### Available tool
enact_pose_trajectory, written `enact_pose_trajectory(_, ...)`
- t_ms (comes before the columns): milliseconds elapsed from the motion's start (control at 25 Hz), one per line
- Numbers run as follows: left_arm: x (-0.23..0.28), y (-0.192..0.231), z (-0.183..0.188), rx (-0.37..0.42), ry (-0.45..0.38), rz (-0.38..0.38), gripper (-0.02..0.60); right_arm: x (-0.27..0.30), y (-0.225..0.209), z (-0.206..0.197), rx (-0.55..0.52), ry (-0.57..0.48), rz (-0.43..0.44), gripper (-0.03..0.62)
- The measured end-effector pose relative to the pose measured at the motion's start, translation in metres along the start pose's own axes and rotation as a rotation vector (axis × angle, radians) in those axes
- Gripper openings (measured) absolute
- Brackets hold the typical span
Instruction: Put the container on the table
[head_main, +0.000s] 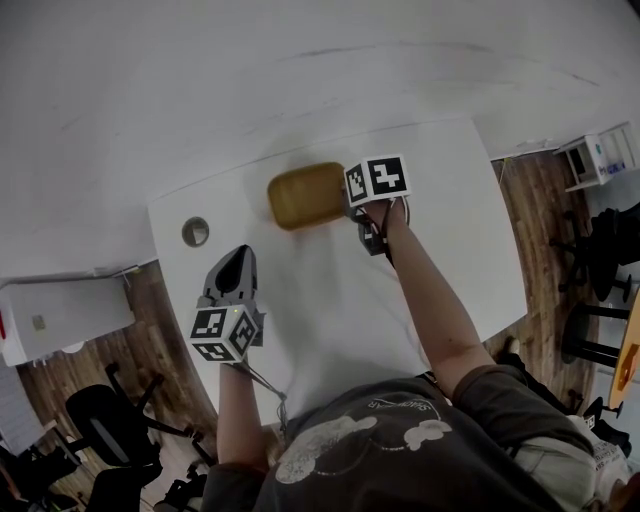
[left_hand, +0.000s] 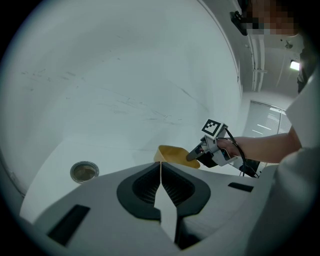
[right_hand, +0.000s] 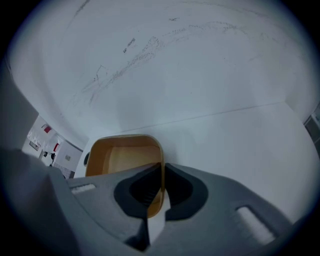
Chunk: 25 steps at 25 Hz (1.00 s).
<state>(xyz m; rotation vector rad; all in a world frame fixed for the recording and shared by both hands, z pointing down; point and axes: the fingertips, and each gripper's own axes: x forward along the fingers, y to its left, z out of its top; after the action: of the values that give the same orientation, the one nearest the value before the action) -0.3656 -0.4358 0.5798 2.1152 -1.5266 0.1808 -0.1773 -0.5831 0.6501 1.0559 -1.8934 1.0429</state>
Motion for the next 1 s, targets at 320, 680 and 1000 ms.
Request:
enact_pose_trajectory(320, -0.004, 0.004, -0.004, -0.016, 0.01, -0.004, 0.011, 0.003, 0.003, -0.006, -0.026, 0.016, -0.009, 0.032)
enact_pose_trajectory(680, -0.012, 0.0, -0.006, -0.036, 0.001, 0.0, 0.011, -0.002, 0.007, -0.005, -0.069, -0.014, 0.0, 0.078)
enact_pose_trajectory(1000, -0.028, -0.012, 0.001, -0.025, -0.018, 0.01, 0.011, -0.029, 0.009, -0.006, -0.067, -0.059, 0.012, 0.078)
